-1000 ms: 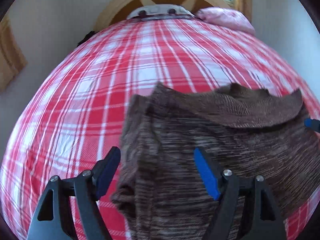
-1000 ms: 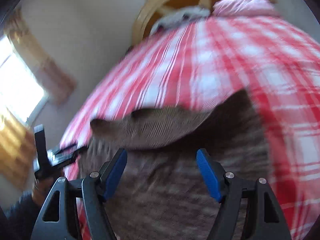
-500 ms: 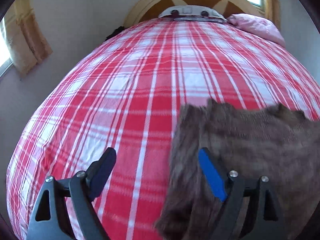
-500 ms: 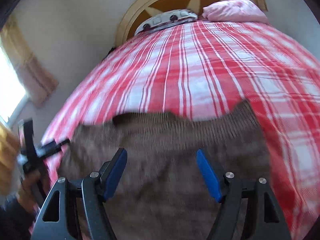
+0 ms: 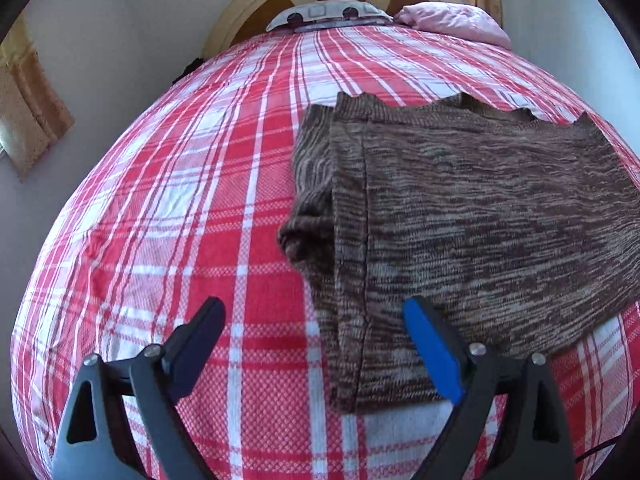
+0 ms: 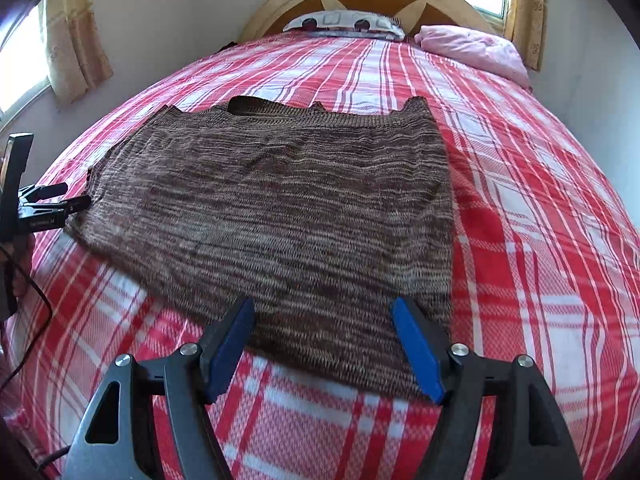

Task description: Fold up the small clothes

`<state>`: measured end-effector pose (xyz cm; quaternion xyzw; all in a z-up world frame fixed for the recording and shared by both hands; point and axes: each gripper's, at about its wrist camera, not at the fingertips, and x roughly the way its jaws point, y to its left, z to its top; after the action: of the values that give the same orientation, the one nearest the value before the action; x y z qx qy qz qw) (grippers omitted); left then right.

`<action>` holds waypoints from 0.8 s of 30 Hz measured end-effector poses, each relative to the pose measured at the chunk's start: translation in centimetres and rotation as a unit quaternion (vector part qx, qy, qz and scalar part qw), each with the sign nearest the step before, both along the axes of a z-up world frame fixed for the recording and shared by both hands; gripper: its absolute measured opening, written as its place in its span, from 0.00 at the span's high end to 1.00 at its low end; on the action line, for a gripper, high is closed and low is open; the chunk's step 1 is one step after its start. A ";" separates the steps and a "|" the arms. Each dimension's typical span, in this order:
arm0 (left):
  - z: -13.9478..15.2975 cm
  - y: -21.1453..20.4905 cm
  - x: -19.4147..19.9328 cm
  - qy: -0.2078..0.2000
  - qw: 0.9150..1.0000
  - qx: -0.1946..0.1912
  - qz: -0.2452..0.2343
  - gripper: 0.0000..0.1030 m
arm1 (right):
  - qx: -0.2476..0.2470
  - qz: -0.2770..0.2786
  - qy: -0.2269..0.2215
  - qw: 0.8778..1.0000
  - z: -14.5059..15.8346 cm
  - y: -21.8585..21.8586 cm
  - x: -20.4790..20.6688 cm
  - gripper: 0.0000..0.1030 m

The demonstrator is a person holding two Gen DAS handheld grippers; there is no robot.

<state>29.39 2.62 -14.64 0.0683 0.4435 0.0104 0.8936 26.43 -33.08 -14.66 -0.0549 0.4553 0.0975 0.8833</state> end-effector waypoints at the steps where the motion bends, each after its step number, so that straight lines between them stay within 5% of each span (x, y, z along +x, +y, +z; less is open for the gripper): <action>1: -0.1 0.1 -0.2 -0.001 1.000 -0.002 0.000 0.07 | -0.001 -0.002 0.003 1.000 -0.2 0.0 -0.3 0.29; 20: -0.7 2.7 -2.5 0.016 0.997 -0.069 -0.007 0.00 | -0.028 -0.019 0.002 0.999 -0.4 0.9 -1.8 0.28; 24: -0.5 3.1 -3.1 0.017 0.997 -0.071 -0.016 0.00 | -0.035 -0.027 -0.018 0.999 1.5 1.4 -2.8 0.28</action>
<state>26.24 5.73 -15.17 0.0122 0.4573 -0.0370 0.8884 23.66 -31.64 -13.14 -0.0751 0.4438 0.0570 0.8912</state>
